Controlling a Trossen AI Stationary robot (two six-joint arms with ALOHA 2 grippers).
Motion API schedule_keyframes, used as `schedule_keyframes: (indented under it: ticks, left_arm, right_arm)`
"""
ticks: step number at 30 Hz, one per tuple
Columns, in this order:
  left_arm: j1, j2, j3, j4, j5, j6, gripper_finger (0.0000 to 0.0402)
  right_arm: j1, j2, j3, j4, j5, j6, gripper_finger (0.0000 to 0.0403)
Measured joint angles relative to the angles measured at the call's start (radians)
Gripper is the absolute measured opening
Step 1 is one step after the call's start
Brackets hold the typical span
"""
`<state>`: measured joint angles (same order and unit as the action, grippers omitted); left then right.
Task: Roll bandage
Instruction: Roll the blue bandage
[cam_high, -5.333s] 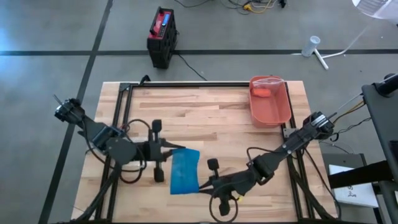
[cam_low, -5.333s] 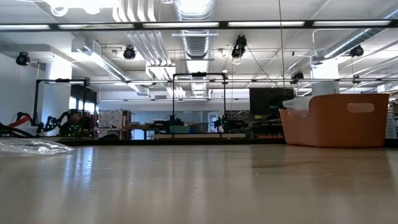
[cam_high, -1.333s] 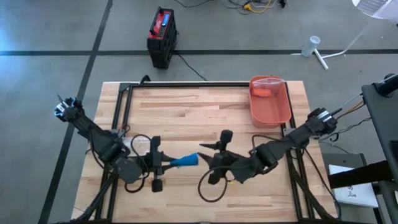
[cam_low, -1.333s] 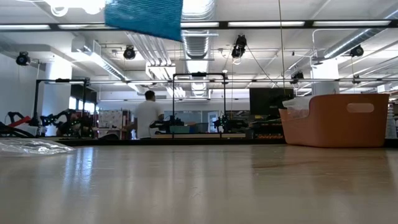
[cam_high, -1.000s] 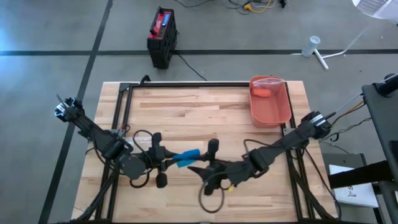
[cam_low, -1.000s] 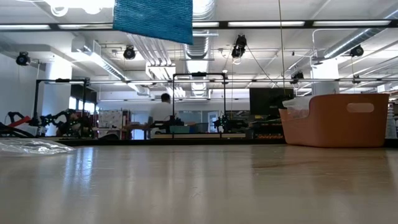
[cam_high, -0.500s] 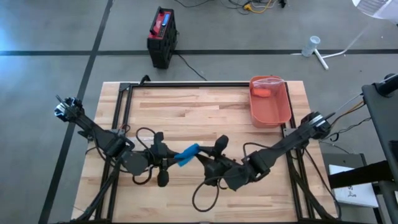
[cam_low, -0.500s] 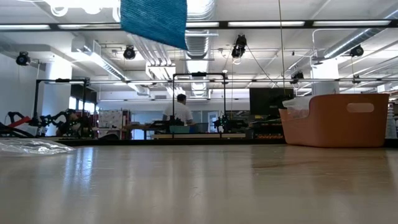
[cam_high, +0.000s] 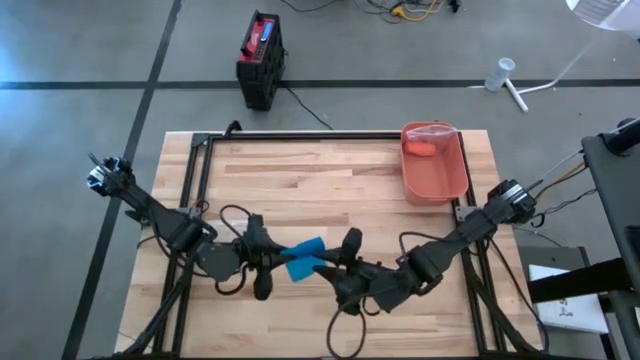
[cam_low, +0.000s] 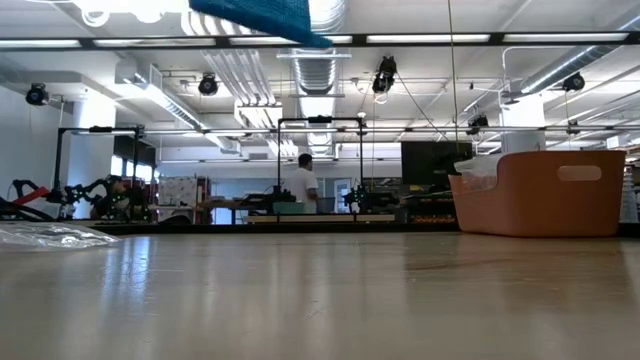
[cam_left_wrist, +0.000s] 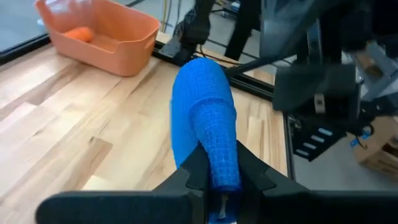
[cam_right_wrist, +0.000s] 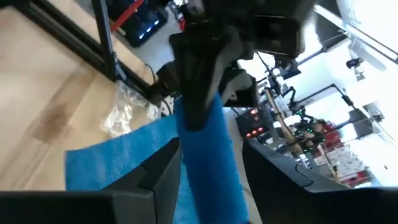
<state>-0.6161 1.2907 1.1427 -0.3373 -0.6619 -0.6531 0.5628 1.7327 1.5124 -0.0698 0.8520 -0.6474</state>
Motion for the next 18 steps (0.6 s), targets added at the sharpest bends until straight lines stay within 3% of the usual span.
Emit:
schedule_keyframes:
  ticks: [12,18]
  left_arm:
    - [0.079,0.013,0.0,0.005,0.097,-0.064,0.0029]
    - [0.08,0.009,0.001,0.006,0.108,-0.064,0.003]
  right_arm:
    - [-0.084,0.053,-0.001,-0.028,-0.043,-0.168,0.0235]
    - [-0.103,0.057,-0.001,-0.099,-0.009,-0.155,0.0242]
